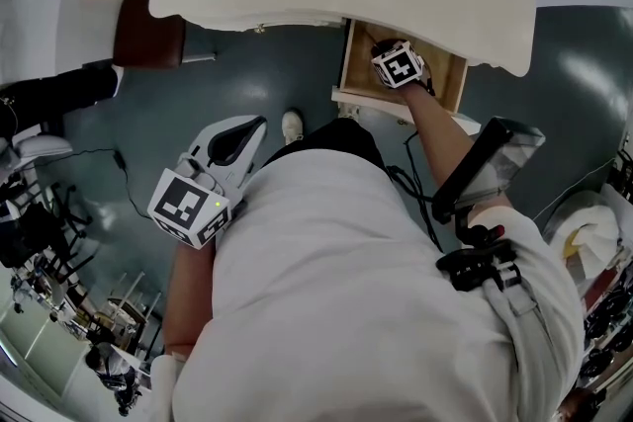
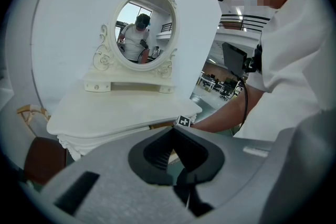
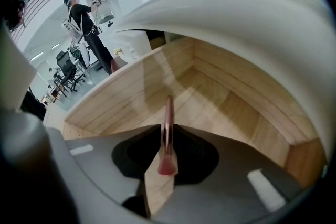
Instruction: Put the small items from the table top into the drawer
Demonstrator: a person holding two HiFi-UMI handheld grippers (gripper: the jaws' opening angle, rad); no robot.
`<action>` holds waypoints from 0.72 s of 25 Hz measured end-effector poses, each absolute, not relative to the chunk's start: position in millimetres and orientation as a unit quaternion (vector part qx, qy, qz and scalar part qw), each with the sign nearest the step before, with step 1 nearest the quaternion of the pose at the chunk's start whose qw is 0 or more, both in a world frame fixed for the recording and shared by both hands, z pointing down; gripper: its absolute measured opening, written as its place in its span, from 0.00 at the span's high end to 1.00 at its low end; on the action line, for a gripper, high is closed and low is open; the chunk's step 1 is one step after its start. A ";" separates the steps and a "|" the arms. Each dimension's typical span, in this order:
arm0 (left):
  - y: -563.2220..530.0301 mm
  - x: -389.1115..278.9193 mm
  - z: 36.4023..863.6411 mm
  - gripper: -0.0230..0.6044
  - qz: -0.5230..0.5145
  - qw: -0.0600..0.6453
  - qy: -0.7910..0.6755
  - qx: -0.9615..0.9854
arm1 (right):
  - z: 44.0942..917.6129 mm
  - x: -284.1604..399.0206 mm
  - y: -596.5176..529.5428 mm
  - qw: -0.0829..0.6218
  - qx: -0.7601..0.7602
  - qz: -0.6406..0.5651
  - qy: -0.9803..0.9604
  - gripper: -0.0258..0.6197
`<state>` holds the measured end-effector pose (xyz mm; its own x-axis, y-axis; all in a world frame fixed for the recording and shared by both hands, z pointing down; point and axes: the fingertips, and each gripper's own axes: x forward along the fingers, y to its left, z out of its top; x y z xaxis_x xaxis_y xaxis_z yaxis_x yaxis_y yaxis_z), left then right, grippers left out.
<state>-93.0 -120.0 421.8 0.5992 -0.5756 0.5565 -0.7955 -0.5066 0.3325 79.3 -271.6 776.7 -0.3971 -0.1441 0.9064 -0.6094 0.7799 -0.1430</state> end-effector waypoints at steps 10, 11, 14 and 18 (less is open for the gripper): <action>-113.8 -103.7 420.8 0.96 0.185 0.277 -0.387 0.860 | 762.9 83.7 -266.2 0.494 0.249 0.226 -0.801 0.84; -111.2 -104.3 420.5 0.96 0.183 0.275 -0.385 0.862 | 758.6 84.5 -263.8 0.494 0.252 0.222 -0.802 0.85; -102.6 -106.1 418.0 0.96 0.177 0.264 -0.373 0.872 | 740.9 89.3 -256.7 0.490 0.267 0.207 -0.804 0.87; -96.5 -109.5 412.9 0.96 0.163 0.254 -0.358 0.884 | 714.0 91.1 -242.7 0.480 0.277 0.208 -0.806 0.92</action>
<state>-109.5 -96.5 412.9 0.6909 -0.5490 0.4703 -0.7150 -0.6152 0.3323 91.1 -242.7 714.0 -0.3859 -0.2468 0.8889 -0.6460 0.7602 -0.0694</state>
